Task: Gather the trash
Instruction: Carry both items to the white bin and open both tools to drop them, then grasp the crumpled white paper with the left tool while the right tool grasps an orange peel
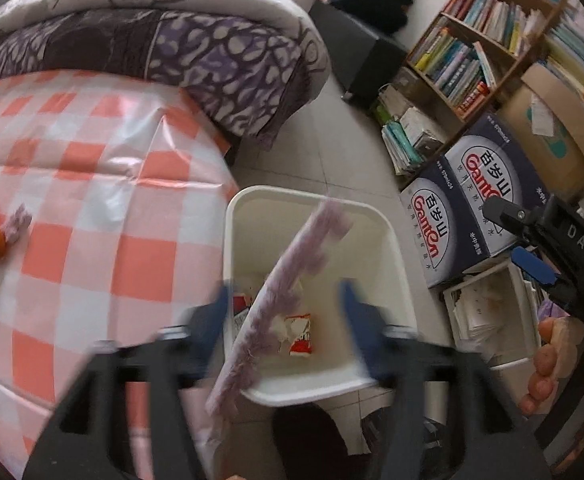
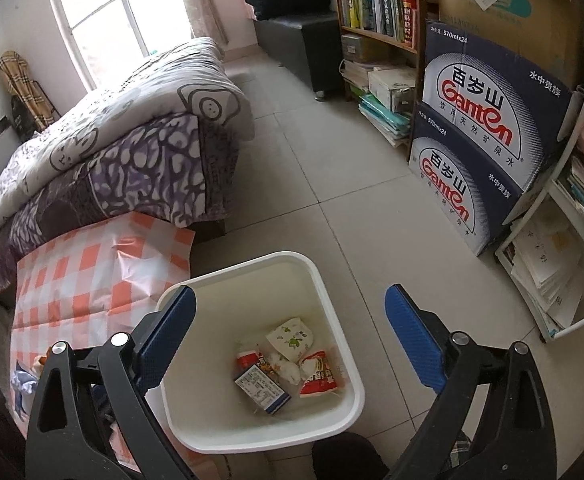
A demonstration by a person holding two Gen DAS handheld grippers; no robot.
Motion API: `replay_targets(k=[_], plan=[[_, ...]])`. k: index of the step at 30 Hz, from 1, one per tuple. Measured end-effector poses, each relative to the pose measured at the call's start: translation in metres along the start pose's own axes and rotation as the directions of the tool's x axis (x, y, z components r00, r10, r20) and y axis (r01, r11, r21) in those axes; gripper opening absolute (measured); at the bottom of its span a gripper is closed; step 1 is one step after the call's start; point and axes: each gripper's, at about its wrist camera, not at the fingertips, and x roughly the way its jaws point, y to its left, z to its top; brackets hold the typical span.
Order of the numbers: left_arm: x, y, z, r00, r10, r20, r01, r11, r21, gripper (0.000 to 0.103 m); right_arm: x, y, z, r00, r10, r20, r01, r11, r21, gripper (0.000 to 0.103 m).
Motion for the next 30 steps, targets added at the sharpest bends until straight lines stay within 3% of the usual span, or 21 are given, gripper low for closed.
replay_targets(k=[4,7,10,12,13,16,17,19,21,23,24,26,28,30], plan=[[-0.002,0.002,0.001,0.999,0.034,0.003,-0.034,0.999,0.021,0.073,-0.002,0.009,0.000,0.999,0.035,-0.010,-0.034,0.999,0.010,0.094],[-0.013,0.022,0.006,0.993,0.120,0.022,-0.121,0.993,0.020,0.073,-0.001,0.021,-0.002,0.998,0.064,-0.025,-0.064,0.998,0.006,0.094],[-0.027,0.046,0.012,0.977,0.209,0.039,-0.210,0.978,0.016,0.076,0.002,0.038,-0.007,0.995,0.086,-0.051,-0.086,0.996,-0.011,0.095],[-0.037,0.068,0.016,0.953,0.300,0.048,-0.301,0.953,0.023,0.078,0.004,0.049,-0.011,0.993,0.093,-0.066,-0.095,0.995,-0.027,0.095],[-0.041,0.077,0.017,0.938,0.344,0.053,-0.346,0.938,0.031,0.078,0.005,0.056,-0.013,0.993,0.096,-0.073,-0.099,0.994,-0.037,0.095],[-0.049,0.107,0.020,0.870,0.491,0.052,-0.494,0.865,0.091,0.082,0.009,0.076,-0.020,0.990,0.102,-0.093,-0.109,0.992,-0.067,0.095],[-0.052,0.117,0.019,0.835,0.548,0.055,-0.550,0.825,0.126,0.082,0.010,0.083,-0.023,0.990,0.105,-0.099,-0.113,0.991,-0.078,0.095],[-0.053,0.135,0.015,0.749,0.659,0.065,-0.656,0.724,0.213,0.084,0.012,0.095,-0.026,0.988,0.110,-0.112,-0.121,0.988,-0.098,0.095],[-0.050,0.154,0.004,0.629,0.770,0.105,-0.750,0.567,0.340,0.087,0.013,0.106,-0.031,0.986,0.114,-0.124,-0.128,0.985,-0.117,0.095],[-0.046,0.173,-0.007,0.564,0.817,0.120,-0.773,0.472,0.423,0.088,0.016,0.118,-0.036,0.984,0.116,-0.138,-0.136,0.981,-0.139,0.095],[-0.045,0.187,-0.012,0.546,0.831,0.104,-0.773,0.452,0.445,0.088,0.017,0.124,-0.038,0.982,0.117,-0.146,-0.139,0.979,-0.149,0.095],[-0.044,0.210,-0.016,0.540,0.840,0.056,-0.766,0.463,0.446,0.088,0.019,0.135,-0.043,0.980,0.121,-0.156,-0.146,0.976,-0.163,0.095],[-0.044,0.230,-0.017,0.550,0.835,0.018,-0.759,0.490,0.429,0.088,0.020,0.145,-0.047,0.979,0.123,-0.165,-0.151,0.973,-0.175,0.095],[-0.045,0.253,-0.015,0.579,0.815,-0.018,-0.744,0.537,0.397,0.088,0.022,0.155,-0.052,0.977,0.122,-0.173,-0.154,0.969,-0.191,0.095]])
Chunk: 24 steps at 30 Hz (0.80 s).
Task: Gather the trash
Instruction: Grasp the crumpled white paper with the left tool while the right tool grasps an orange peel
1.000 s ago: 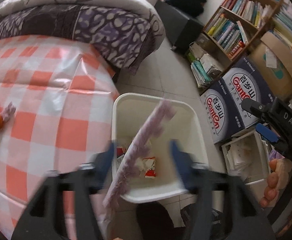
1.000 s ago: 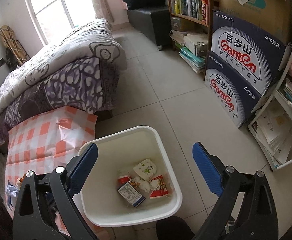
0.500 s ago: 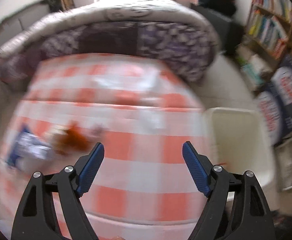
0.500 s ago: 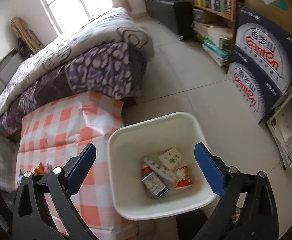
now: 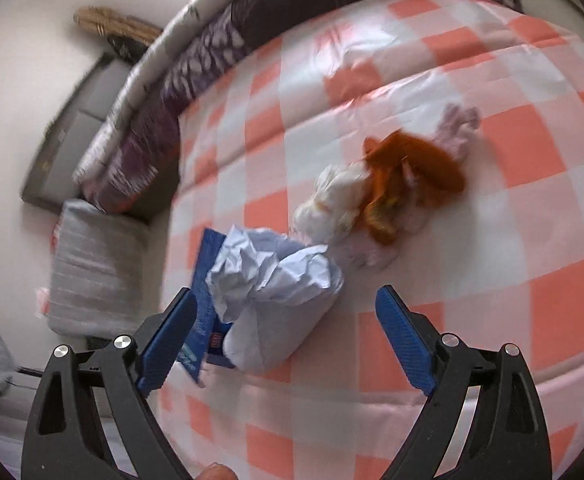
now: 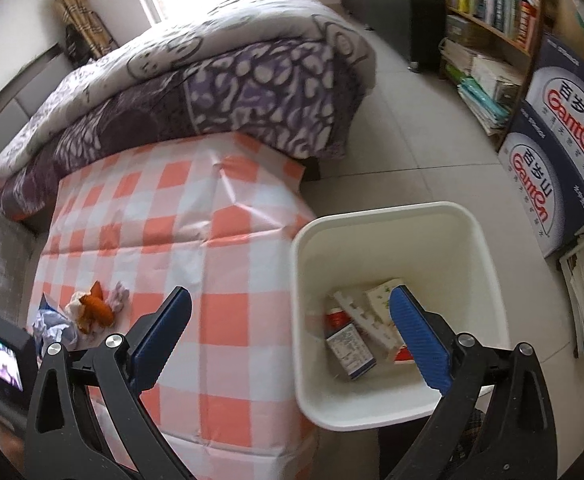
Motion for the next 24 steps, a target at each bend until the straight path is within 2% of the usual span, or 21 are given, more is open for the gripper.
replay_targets(k=[5,7,8,9,10,14,16,17,18,21,22,23,24], plan=[[0.043,0.018,-0.007,0.994,-0.104,-0.046,0.099,0.991,-0.086,0.088,0.010,0.019,-0.007,1.000,-0.006,-0.030,0.004,0.999,-0.050,0.095],[0.049,0.019,-0.010,0.991,-0.132,-0.032,0.127,0.985,-0.115,0.087,0.013,0.024,-0.009,0.999,-0.009,-0.035,0.007,0.998,-0.060,0.095],[0.051,0.023,-0.012,0.988,-0.152,-0.010,0.149,0.978,-0.147,0.084,0.014,0.026,-0.010,0.999,-0.010,-0.038,0.007,0.998,-0.064,0.095],[0.052,0.026,-0.013,0.981,-0.193,-0.006,0.189,0.964,-0.185,0.068,0.015,0.028,-0.011,0.999,-0.010,-0.040,0.007,0.998,-0.067,0.095],[0.052,0.030,-0.012,0.972,-0.235,-0.007,0.228,0.949,-0.217,0.060,0.016,0.031,-0.012,0.999,-0.009,-0.045,0.005,0.997,-0.071,0.095],[0.040,0.045,-0.017,0.938,-0.346,0.013,0.330,0.882,-0.336,0.048,0.020,0.045,-0.018,0.998,0.009,-0.060,-0.015,0.996,-0.090,0.095],[0.030,0.056,-0.021,0.916,-0.399,0.032,0.378,0.835,-0.400,0.044,0.019,0.055,-0.021,0.998,0.026,-0.062,-0.033,0.993,-0.109,0.095],[0.020,0.067,-0.026,0.902,-0.427,0.059,0.407,0.797,-0.446,0.044,0.020,0.061,-0.022,0.997,0.035,-0.062,-0.043,0.992,-0.122,0.095],[0.011,0.074,-0.028,0.895,-0.438,0.082,0.421,0.773,-0.474,0.044,0.020,0.067,-0.024,0.997,0.043,-0.061,-0.051,0.990,-0.135,0.095],[-0.027,0.108,-0.041,0.861,-0.469,0.198,0.487,0.648,-0.585,0.044,0.024,0.092,-0.032,0.995,0.082,-0.057,-0.092,0.975,-0.200,0.095],[-0.044,0.121,-0.046,0.847,-0.468,0.252,0.513,0.598,-0.615,0.044,0.025,0.104,-0.036,0.993,0.106,-0.055,-0.116,0.966,-0.232,0.095],[-0.059,0.132,-0.052,0.840,-0.452,0.299,0.529,0.562,-0.636,0.044,0.026,0.114,-0.040,0.990,0.129,-0.054,-0.139,0.955,-0.261,0.094],[-0.070,0.139,-0.055,0.836,-0.437,0.333,0.540,0.539,-0.647,0.044,0.028,0.124,-0.043,0.987,0.151,-0.054,-0.161,0.945,-0.286,0.094]])
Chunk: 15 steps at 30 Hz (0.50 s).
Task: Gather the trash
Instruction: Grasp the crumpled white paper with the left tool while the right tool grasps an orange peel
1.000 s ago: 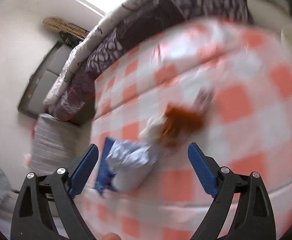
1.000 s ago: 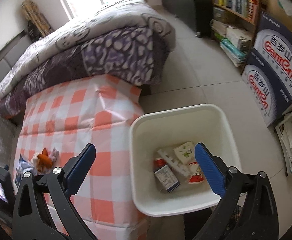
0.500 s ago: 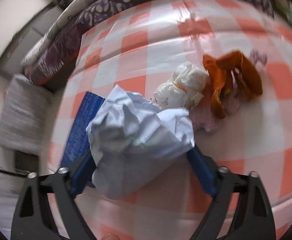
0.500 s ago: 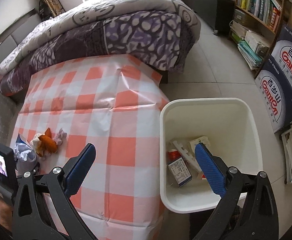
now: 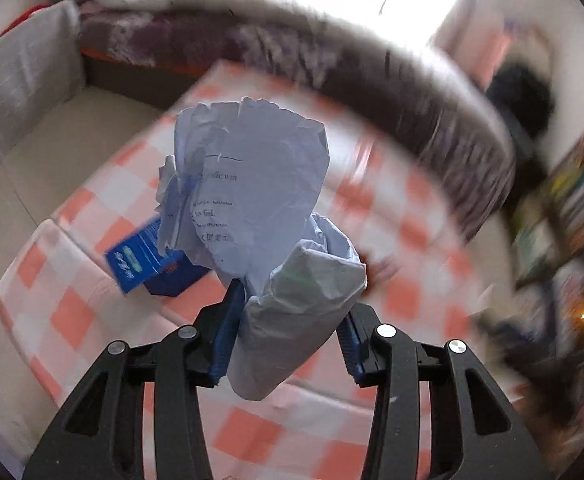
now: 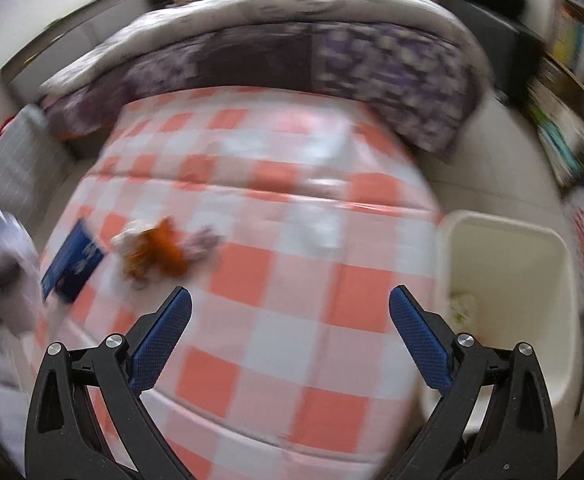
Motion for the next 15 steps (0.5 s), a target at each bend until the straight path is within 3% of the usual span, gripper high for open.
replay_targets(k=[3,5,11,15], plan=[[-0.035,0.004,0.002,0.994,-0.064,0.089,0.071,0.994,-0.080,0.045,0.014,0.035,0.000,0.999,0.050,0.006,-0.049,0.993,-0.105,0.088],[-0.039,0.006,0.002,0.994,-0.047,0.101,0.057,0.994,-0.097,0.045,0.026,0.057,0.002,0.996,0.085,0.011,-0.082,0.981,-0.175,0.082],[-0.032,0.024,0.008,0.997,-0.011,0.080,0.023,0.988,-0.153,0.045,0.069,0.092,0.011,0.991,0.137,-0.002,-0.131,0.945,-0.301,0.061],[-0.036,0.028,0.005,0.997,-0.014,0.077,0.026,0.987,-0.156,0.045,0.088,0.097,0.013,0.988,0.152,-0.012,-0.147,0.931,-0.334,0.055]])
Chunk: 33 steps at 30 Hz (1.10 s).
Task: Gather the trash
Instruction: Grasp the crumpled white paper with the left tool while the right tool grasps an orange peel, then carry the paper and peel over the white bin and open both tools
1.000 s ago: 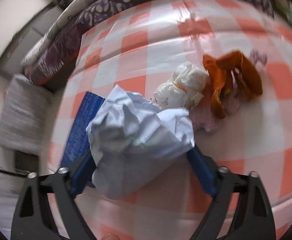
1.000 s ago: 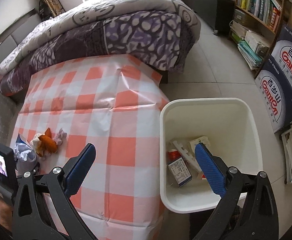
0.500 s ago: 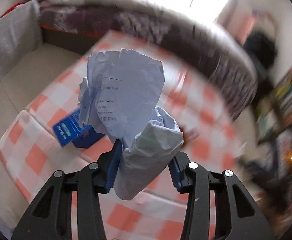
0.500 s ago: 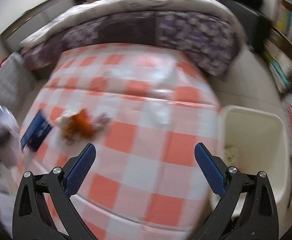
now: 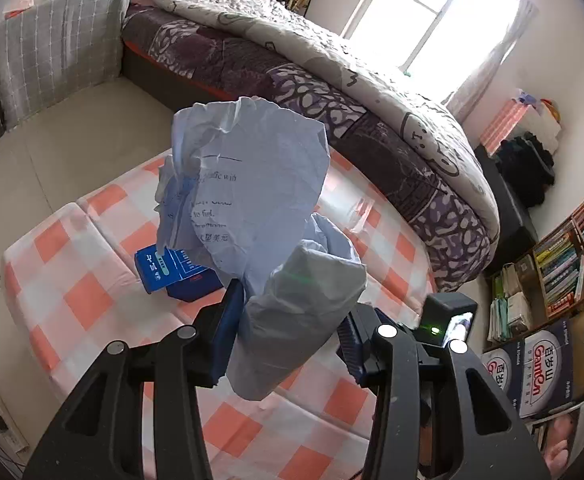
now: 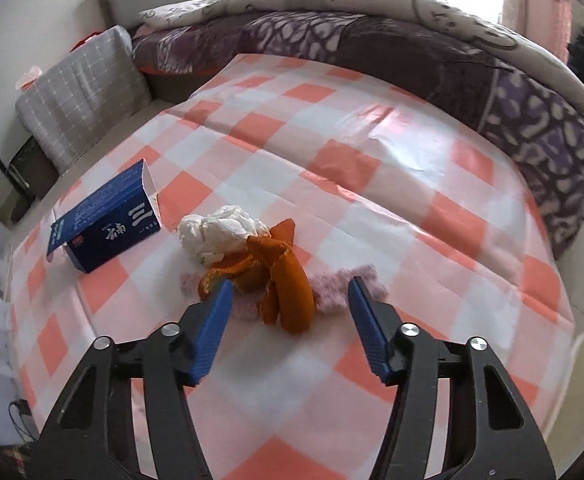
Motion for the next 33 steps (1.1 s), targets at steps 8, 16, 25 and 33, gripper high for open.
replay_targets(k=[8,16,25,33], plan=[[0.015,-0.011,-0.008,0.999,0.016,-0.039,-0.015,0.999,0.037,0.045,0.011,-0.006,0.003,1.000,0.022,-0.002,-0.022,0.999,0.039,0.013],[0.014,-0.018,-0.009,1.000,0.009,-0.013,-0.009,0.999,0.038,0.045,-0.043,-0.019,0.022,0.995,-0.033,0.089,0.020,0.990,0.140,0.012],[0.010,-0.041,-0.015,1.000,0.001,0.025,-0.003,0.996,0.089,0.045,-0.115,-0.045,0.026,0.970,-0.139,0.198,0.098,0.974,0.203,0.012],[0.016,-0.066,-0.027,0.997,0.024,0.075,-0.035,0.989,0.145,0.045,-0.150,-0.082,-0.002,0.941,-0.269,0.205,0.202,0.933,0.298,0.012]])
